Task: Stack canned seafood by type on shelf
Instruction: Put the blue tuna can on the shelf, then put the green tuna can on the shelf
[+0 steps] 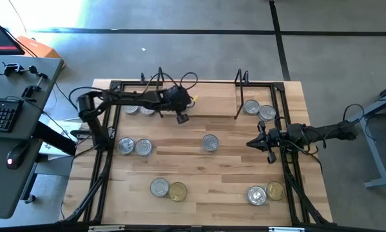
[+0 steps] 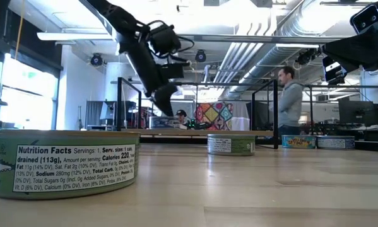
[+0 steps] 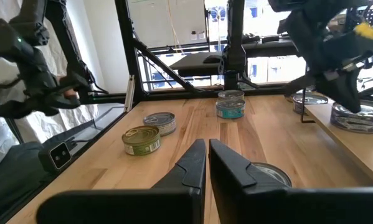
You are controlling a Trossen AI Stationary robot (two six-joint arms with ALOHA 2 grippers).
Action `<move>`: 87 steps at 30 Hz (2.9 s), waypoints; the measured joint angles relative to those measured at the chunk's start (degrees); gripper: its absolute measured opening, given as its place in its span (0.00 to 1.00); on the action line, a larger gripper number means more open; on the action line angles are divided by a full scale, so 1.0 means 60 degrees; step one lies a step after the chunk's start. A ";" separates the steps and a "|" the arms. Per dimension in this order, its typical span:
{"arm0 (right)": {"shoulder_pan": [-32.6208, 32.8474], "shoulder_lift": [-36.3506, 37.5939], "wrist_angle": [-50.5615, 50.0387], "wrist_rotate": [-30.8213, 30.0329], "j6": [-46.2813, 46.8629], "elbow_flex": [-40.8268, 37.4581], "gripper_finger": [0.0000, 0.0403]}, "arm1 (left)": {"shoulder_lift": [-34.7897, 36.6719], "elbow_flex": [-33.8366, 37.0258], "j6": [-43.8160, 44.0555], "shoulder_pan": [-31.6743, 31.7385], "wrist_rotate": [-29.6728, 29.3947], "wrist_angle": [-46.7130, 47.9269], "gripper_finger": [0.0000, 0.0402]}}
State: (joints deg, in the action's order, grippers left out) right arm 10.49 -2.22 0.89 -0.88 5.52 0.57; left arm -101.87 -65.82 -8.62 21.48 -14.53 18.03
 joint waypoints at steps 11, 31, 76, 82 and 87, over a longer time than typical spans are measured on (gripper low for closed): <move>-0.0001 0.0000 0.0000 -0.0001 0.0000 0.0000 0.03 | -0.0162 -0.0040 -0.0968 0.0728 -0.1043 0.0123 0.00; -0.0001 0.0000 0.0000 0.0000 0.0000 0.0001 0.03 | 0.0158 -0.0331 -0.2344 0.0768 -0.0974 -0.0272 0.00; 0.0000 -0.0004 0.0000 -0.0001 0.0000 0.0000 0.03 | 0.4723 0.7231 0.1959 -0.5714 -0.1483 -0.8573 0.00; 0.0000 -0.0004 0.0095 -0.0001 0.0064 0.0001 0.03 | 0.4724 0.7231 0.2007 -0.5709 -0.1482 -0.8646 0.00; 0.0002 -0.0007 0.1545 -0.0626 0.0685 0.0001 0.03 | 0.4723 0.7231 0.2077 -0.5716 -0.1479 -0.8635 0.00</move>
State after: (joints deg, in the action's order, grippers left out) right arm 10.50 -2.26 10.15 -4.63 9.63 0.57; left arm -73.54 -22.44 3.84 -12.82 -23.40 -33.78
